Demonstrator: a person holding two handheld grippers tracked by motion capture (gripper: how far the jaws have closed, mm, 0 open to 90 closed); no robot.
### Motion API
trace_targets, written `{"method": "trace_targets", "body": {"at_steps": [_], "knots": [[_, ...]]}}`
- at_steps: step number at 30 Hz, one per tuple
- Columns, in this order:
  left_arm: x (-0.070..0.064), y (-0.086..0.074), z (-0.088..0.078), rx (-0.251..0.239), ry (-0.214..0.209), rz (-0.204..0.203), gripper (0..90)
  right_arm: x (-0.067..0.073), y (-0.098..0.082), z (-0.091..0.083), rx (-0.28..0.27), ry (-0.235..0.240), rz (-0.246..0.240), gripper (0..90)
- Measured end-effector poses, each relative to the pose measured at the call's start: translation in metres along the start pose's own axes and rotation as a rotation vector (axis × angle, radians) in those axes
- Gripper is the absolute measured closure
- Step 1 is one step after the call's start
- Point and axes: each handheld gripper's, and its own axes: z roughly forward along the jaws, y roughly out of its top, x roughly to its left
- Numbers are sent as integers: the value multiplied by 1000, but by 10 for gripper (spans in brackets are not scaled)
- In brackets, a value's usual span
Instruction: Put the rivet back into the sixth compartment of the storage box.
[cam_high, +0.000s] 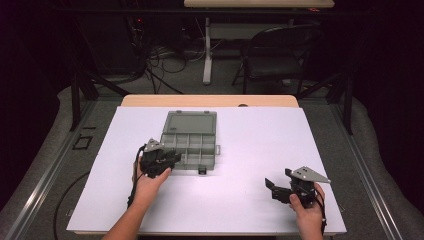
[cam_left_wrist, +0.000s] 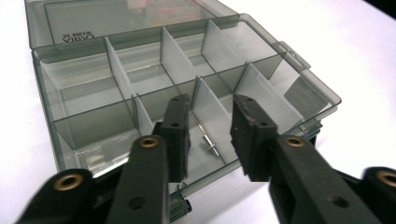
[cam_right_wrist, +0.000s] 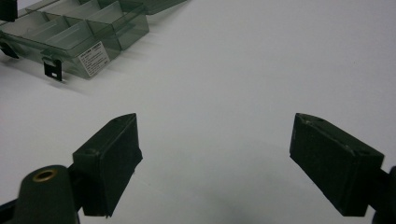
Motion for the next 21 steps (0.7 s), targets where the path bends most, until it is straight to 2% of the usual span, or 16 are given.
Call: {"method": "trace_targets", "body": {"at_steps": [3, 4, 9, 11, 13, 16, 17, 18, 19, 21], "knots": [[2, 1, -4, -21, 0, -9, 554, 0, 0, 0, 5, -2, -1, 156], [3, 1, -6, -32, -9, -9, 554, 0, 0, 0, 5, -2, -1, 156], [6, 3, -12, -63, 6, 0, 450, 0, 0, 1, 1, 8, 2, 156], [7, 4, -13, -68, 17, 4, 441, 0, -1, 2, 7, 7, 3, 156], [9, 5, -14, -64, 6, -2, 438, 0, -1, 2, 19, 11, 2, 156], [10, 5, -16, -57, 11, 3, 438, 2, -2, 4, -3, 7, -4, 154], [11, 6, -17, -56, 9, 0, 438, 2, -2, 4, 0, 9, -4, 153], [12, 6, -18, -58, 9, -3, 439, 3, -2, 2, 28, 10, -12, 150], [13, 6, -19, -60, 1, -3, 439, 3, -2, 3, 14, 11, -15, 149], [15, 6, -19, -63, 19, -1, 439, 5, -2, 4, 11, 4, -24, 147]]}}
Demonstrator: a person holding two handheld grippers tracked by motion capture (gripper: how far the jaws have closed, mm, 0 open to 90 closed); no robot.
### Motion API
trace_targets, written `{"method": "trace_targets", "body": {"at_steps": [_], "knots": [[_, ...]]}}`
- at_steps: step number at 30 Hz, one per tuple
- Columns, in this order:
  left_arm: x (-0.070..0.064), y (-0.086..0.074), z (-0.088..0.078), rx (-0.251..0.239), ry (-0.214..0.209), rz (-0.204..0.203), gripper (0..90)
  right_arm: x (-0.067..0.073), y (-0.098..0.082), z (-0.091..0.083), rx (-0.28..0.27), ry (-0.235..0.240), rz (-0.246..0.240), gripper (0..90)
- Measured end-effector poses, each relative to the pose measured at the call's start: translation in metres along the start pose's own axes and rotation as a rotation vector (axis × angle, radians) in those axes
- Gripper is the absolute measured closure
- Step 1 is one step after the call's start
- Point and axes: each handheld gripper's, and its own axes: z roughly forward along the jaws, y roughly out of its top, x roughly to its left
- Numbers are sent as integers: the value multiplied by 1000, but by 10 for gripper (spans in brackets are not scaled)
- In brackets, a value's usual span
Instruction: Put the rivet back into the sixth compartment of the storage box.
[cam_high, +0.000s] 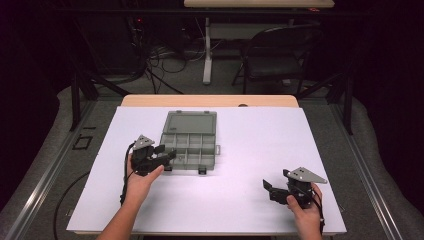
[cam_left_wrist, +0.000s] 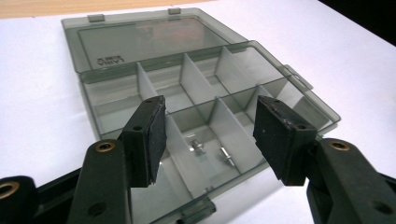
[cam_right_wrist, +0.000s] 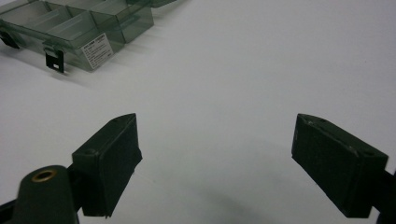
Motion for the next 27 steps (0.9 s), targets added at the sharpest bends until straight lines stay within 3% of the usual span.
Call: {"method": "trace_targets", "body": {"at_steps": [2, 3, 6, 9, 14, 17, 18, 20, 24, 27], "knots": [[3, 0, 0, 7, 8, -6, 436, 2, -1, 3, -9, -11, -8, 145], [4, 0, 0, 15, 4, -20, 435, 3, 0, 3, 12, -7, -10, 139], [9, 0, 0, 14, -3, -56, 435, 7, 0, 7, 8, -33, -23, 120], [12, 1, -2, 23, 7, -75, 435, 10, 2, 9, 10, -25, -18, 85], [13, 3, -9, 20, 42, -56, 431, 18, 4, 10, 14, -10, -33, 58], [14, 5, -14, 15, 55, -42, 431, 22, 6, 11, 20, -15, -65, 109], [14, 6, -16, 12, 58, -34, 431, 24, 7, 13, 14, 14, -58, 157], [15, 6, -19, 8, 62, -21, 427, 26, 10, 16, 30, 34, -51, 157], [17, 6, -21, 5, 58, -34, 425, 31, 16, 22, 48, 46, -47, 185], [21, 10, -19, 9, 50, -39, 416, 38, 29, 30, 50, 61, -86, 216]]}}
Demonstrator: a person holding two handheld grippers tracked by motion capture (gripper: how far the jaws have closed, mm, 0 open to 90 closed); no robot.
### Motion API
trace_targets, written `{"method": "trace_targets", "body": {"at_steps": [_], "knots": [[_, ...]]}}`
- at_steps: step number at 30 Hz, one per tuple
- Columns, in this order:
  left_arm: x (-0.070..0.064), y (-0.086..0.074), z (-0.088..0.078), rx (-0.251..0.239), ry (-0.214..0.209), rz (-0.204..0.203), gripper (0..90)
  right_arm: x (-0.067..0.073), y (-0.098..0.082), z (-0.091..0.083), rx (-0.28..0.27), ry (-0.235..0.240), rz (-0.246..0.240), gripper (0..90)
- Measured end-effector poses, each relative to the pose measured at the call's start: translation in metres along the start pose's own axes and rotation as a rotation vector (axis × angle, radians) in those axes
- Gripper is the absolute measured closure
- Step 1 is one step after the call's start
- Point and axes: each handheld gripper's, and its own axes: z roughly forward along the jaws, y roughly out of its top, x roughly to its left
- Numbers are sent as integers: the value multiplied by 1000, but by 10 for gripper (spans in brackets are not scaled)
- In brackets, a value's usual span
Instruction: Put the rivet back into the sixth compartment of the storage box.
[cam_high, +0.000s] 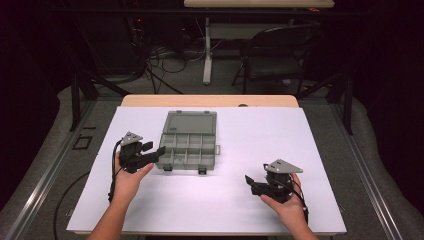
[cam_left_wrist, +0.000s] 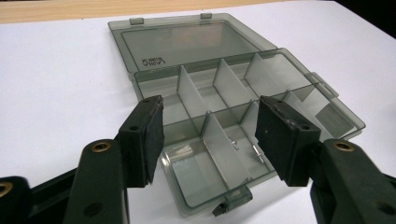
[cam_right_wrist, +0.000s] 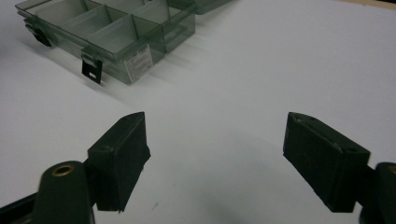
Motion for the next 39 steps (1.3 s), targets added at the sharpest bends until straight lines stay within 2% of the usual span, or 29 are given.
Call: {"method": "trace_targets", "body": {"at_steps": [1, 2, 3, 5, 7, 8, 9, 10, 13, 16, 17, 18, 19, 20, 22, 23, 24, 25, 29, 34, 37, 39], "knots": [[1, 2, 1, -1, -3, -5, 413, 3, 10, 7, -3, 10, -17, 231], [2, 3, 1, 2, -4, -6, 413, 3, 10, 7, -3, 10, -17, 231], [4, 6, 4, 2, -6, -12, 409, 4, 21, 16, 15, 27, -24, 250], [6, 9, 6, 3, -7, -2, 403, 4, 24, 19, 26, 34, -13, 255], [9, 11, 9, 12, -13, 0, 400, 3, 42, 36, 65, 66, 10, 302], [9, 11, 9, 12, -13, 0, 401, 3, 42, 36, 65, 66, 10, 302], [10, 13, 12, 16, -12, -8, 401, 1, 54, 44, 82, 76, 5, 311], [10, 13, 12, 16, -12, -8, 402, 1, 54, 44, 82, 76, 5, 311], [13, 20, 19, 34, -23, -9, 403, -1, 71, 54, 92, 88, -4, 323], [14, 26, 22, 47, -39, -15, 408, -3, 86, 62, 105, 87, -23, 324], [14, 28, 23, 55, -36, -5, 414, -4, 96, 67, 112, 83, -26, 325], [14, 30, 24, 57, -35, -1, 414, -4, 96, 67, 112, 83, -26, 325], [15, 32, 24, 61, -42, -10, 426, -6, 105, 71, 122, 83, -21, 325], [16, 34, 25, 61, -42, -16, 426, -6, 105, 71, 122, 83, -21, 325], [17, 39, 25, 66, -31, -10, 427, -7, 114, 75, 127, 84, -15, 325], [18, 41, 25, 70, -24, 0, 427, -7, 122, 77, 134, 77, -29, 325], [19, 43, 25, 63, -6, 7, 427, -7, 122, 77, 134, 77, -29, 325], [21, 46, 25, 63, -2, -2, 426, -7, 131, 80, 144, 71, -39, 325], [24, 51, 26, 73, -1, -11, 426, -6, 139, 82, 153, 72, -35, 324], [27, 54, 30, 89, -1, -15, 426, 0, 156, 88, 149, 53, -73, 324], [28, 57, 32, 76, -10, -21, 426, 3, 163, 94, 156, 60, -81, 324], [29, 59, 34, 87, -17, -15, 426, 6, 168, 101, 159, 61, -81, 323]]}}
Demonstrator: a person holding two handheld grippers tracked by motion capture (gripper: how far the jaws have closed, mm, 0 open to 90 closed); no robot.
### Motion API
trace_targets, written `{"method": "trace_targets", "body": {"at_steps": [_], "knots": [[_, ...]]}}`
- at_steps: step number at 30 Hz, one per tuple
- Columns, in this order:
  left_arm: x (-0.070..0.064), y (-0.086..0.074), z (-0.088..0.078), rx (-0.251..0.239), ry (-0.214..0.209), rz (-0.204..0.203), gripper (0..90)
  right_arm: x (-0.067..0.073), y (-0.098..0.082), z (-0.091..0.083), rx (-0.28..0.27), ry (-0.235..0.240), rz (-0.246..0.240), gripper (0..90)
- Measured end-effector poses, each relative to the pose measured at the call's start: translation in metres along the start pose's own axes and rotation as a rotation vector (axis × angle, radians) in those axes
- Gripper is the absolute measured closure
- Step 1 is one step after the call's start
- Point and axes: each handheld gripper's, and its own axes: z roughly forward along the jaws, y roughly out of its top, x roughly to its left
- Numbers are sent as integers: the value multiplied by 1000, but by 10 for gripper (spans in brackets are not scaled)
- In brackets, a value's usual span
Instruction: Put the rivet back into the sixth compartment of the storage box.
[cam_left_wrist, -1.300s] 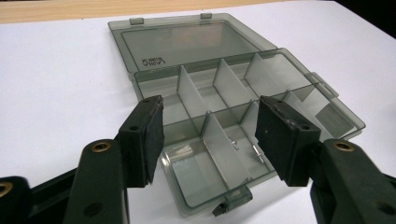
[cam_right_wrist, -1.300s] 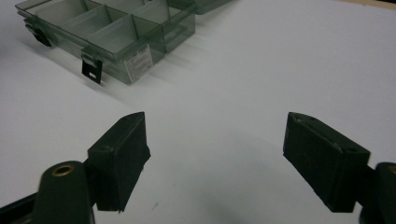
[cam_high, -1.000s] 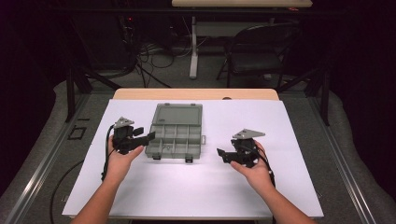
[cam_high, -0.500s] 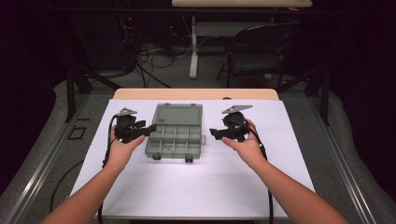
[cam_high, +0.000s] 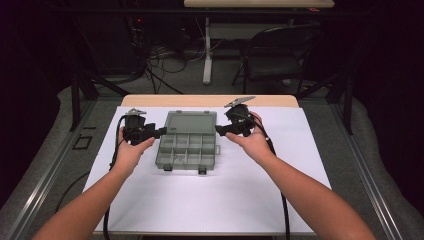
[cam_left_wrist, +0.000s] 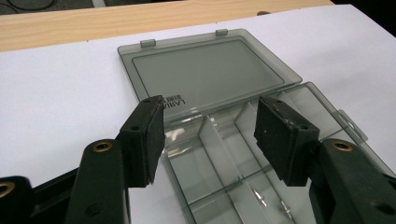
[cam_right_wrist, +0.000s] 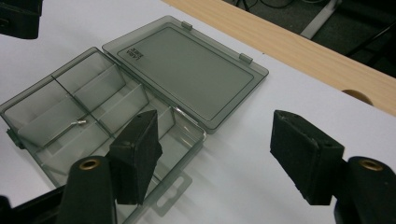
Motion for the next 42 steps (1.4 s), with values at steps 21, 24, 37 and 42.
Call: {"method": "trace_targets", "body": {"at_steps": [21, 24, 37, 42], "knots": [[6, 13, 37, 53, -31, -27, 407, 9, 20, 63, 76, 10, 85, 336], [11, 13, 40, 49, -24, -35, 405, 7, 19, 71, 65, 3, 114, 340], [21, 18, 60, 54, 67, -52, 481, -4, 11, 89, 74, -40, 171, 386], [27, 15, 65, 81, 82, -88, 500, -5, 10, 93, 52, -36, 191, 431]]}}
